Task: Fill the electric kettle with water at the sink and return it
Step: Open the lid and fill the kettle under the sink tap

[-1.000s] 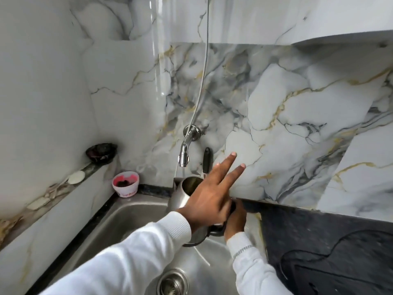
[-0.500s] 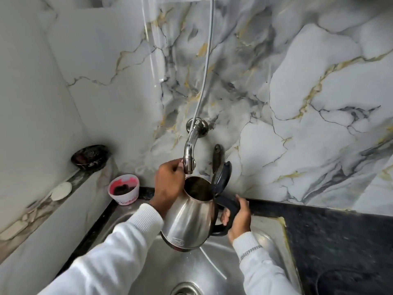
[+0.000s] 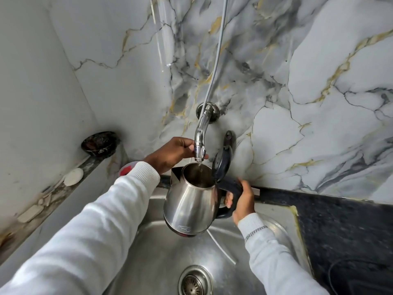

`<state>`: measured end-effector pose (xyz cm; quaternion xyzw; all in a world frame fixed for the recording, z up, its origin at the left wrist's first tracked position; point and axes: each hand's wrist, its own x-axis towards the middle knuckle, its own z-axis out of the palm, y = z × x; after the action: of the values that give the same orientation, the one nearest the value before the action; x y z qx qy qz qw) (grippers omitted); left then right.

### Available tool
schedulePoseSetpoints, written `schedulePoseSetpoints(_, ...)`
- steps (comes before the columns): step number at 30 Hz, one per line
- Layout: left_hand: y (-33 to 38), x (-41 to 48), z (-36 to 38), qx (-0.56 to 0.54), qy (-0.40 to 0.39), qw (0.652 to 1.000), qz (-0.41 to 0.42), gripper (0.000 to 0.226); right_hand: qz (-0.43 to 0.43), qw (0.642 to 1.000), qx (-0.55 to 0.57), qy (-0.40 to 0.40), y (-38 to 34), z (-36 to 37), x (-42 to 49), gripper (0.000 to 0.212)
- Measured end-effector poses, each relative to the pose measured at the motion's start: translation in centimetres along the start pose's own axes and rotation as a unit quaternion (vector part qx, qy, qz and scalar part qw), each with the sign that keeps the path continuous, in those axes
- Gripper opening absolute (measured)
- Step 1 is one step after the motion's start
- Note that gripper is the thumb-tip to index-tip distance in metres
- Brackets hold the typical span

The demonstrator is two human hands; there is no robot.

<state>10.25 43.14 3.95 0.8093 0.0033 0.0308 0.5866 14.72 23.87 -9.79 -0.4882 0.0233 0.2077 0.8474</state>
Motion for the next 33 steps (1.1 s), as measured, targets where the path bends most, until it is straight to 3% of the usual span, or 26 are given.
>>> schedulePoseSetpoints(4,0.0,0.1,-0.6,0.028,-0.012,1.000,-0.002,0.025,0.000,1.000,0.000,-0.006,-0.4,0.1,-0.2,0.061)
schedulePoseSetpoints(10,0.6,-0.4,-0.7,-0.060,0.102,0.992,-0.048,0.021,-0.010,1.000,-0.016,-0.009,-0.6,0.1,-0.5,0.064)
schedulePoseSetpoints(13,1.5,-0.9,-0.9,-0.092,0.121,0.988,-0.032,0.022,-0.011,1.000,-0.020,-0.006,-0.8,0.1,-0.7,0.062)
schedulePoseSetpoints(22,2.8,-1.6,-0.7,-0.111,0.121,0.986,-0.040,0.023,-0.014,1.000,-0.024,-0.009,-1.7,0.3,-1.4,0.062)
schedulePoseSetpoints(33,2.9,-1.7,-0.6,-0.039,0.116,0.991,-0.051,0.023,-0.020,0.999,-0.029,-0.005,-1.9,0.4,-1.5,0.061)
